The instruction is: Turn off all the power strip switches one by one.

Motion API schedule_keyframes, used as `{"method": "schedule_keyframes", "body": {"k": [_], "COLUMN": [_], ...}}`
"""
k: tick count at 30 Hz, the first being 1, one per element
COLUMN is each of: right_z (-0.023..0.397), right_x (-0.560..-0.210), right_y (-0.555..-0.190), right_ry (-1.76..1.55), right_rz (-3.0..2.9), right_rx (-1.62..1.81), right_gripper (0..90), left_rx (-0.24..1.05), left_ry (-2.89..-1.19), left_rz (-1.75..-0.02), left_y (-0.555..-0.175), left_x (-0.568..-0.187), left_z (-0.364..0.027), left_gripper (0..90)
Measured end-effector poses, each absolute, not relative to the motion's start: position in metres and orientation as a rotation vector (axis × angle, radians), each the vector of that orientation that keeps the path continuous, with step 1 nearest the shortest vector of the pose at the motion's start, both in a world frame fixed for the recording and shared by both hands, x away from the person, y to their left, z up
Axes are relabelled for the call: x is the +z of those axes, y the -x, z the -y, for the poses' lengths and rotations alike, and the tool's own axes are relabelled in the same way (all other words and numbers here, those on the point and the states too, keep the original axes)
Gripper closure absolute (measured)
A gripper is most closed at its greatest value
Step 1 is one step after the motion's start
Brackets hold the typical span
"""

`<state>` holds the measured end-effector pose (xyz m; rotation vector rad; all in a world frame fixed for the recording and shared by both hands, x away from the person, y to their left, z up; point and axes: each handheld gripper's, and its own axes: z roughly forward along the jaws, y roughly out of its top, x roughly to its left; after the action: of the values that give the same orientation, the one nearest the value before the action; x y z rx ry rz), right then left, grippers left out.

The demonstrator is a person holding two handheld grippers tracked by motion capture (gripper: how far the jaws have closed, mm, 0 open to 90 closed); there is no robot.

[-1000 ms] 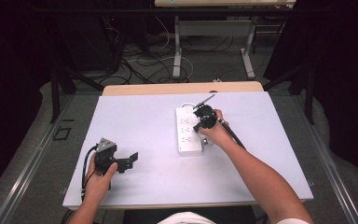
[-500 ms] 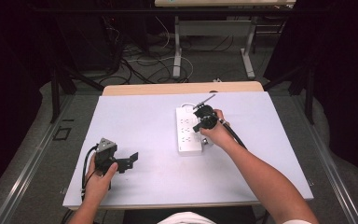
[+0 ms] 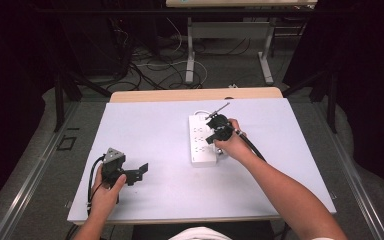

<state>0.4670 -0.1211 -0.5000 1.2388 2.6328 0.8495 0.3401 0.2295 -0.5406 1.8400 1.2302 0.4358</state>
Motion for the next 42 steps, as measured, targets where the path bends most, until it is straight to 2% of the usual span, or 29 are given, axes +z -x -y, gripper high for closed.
{"method": "schedule_keyframes", "body": {"k": [14,15,16,17,20,42], "right_z": [0.118,0.119,0.116,0.119,0.120,0.122], "right_x": [-0.503,-0.499,-0.508,-0.503,-0.504,-0.511], "right_y": [-0.455,-0.455,-0.455,-0.455,-0.454,-0.453], "right_ry": [-1.170,-1.158,-1.157,-1.148,-1.158,-1.149], "right_rz": [-2.653,-2.713,-2.615,-2.690,-2.693,-2.690], "right_rx": [0.862,0.787,0.928,0.798,0.777,0.758], "right_gripper": [90.0,90.0,90.0,90.0,90.0,90.0], "left_rx": [0.439,0.444,0.444,0.444,0.438,0.438], "left_ry": [-1.836,-1.829,-1.828,-1.829,-1.839,-1.839], "left_rz": [-1.231,-1.231,-1.231,-1.231,-1.231,-1.233], "left_y": [-0.340,-0.340,-0.340,-0.340,-0.340,-0.340], "left_x": [-0.540,-0.541,-0.541,-0.541,-0.540,-0.540], "left_z": [-0.230,-0.230,-0.230,-0.230,-0.230,-0.230], "left_gripper": [1.5,1.5,1.5,1.5,1.5,1.5]}}
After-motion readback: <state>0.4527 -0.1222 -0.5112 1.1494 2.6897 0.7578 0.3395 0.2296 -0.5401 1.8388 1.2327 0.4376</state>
